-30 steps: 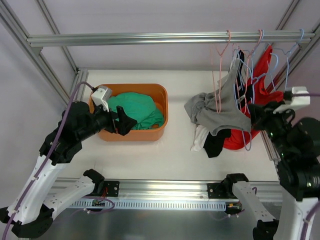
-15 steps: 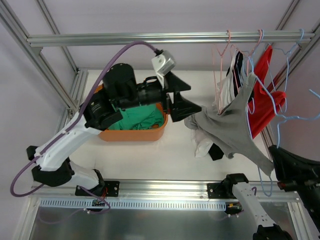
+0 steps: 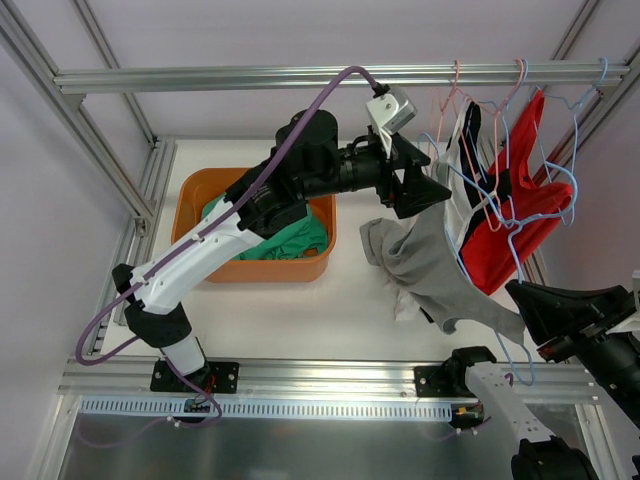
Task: Remove the tank top from the hanger
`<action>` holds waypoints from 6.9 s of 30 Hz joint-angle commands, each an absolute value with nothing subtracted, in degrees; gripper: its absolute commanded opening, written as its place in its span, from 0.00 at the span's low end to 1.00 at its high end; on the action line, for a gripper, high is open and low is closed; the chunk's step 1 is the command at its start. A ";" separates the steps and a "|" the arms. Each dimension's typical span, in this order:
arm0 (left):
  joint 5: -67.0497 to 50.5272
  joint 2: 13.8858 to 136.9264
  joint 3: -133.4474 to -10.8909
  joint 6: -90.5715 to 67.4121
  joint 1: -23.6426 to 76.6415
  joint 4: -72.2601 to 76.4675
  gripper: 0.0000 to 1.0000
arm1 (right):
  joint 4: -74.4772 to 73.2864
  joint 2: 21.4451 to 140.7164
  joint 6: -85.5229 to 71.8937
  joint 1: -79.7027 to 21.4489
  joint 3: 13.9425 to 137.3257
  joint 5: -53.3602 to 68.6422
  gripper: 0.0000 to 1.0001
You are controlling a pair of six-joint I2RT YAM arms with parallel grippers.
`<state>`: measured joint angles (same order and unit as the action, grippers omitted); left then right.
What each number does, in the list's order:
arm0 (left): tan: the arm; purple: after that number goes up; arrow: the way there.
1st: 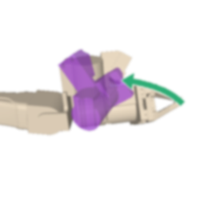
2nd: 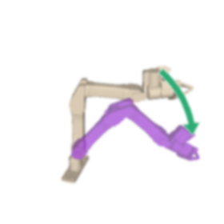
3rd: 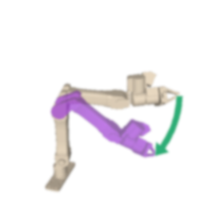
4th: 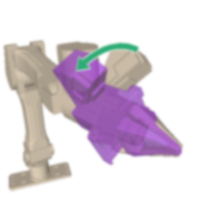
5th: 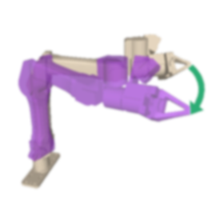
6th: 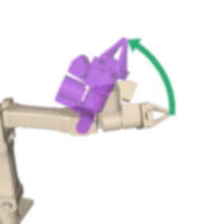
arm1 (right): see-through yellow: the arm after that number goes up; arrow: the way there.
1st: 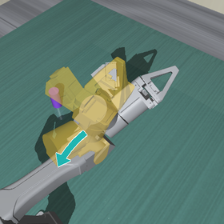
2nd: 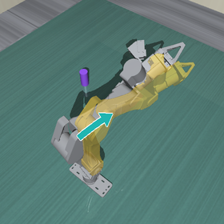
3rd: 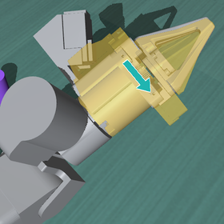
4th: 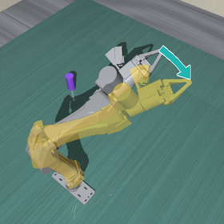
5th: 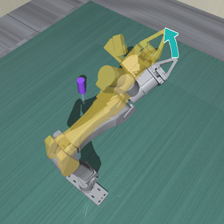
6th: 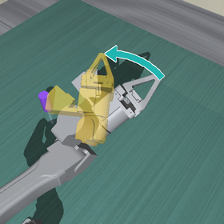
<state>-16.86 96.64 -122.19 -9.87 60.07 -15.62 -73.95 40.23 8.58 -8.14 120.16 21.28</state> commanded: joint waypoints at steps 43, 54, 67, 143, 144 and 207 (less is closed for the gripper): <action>-33.76 58.01 -79.99 -8.09 60.56 -9.58 0.00 | 14.67 17.84 -18.41 -11.69 65.52 35.60 0.00; -29.07 54.06 -56.35 -15.28 63.63 -11.49 0.00 | 54.10 34.73 -36.60 -11.60 63.36 35.67 0.00; 7.20 49.66 -45.17 -26.63 63.63 -19.32 0.42 | -46.17 35.59 5.26 -11.43 92.97 25.59 0.00; 7.47 100.18 -74.17 -24.17 75.85 -16.79 0.99 | -44.82 45.80 7.56 -29.18 90.88 -8.35 0.99; 8.34 102.89 -75.05 -24.43 75.94 -16.79 0.99 | -45.17 44.14 7.65 -29.18 90.62 -7.48 0.99; 29.20 77.70 -103.81 -10.98 42.55 -31.90 0.00 | -40.78 36.12 10.11 -29.18 83.76 -7.38 0.99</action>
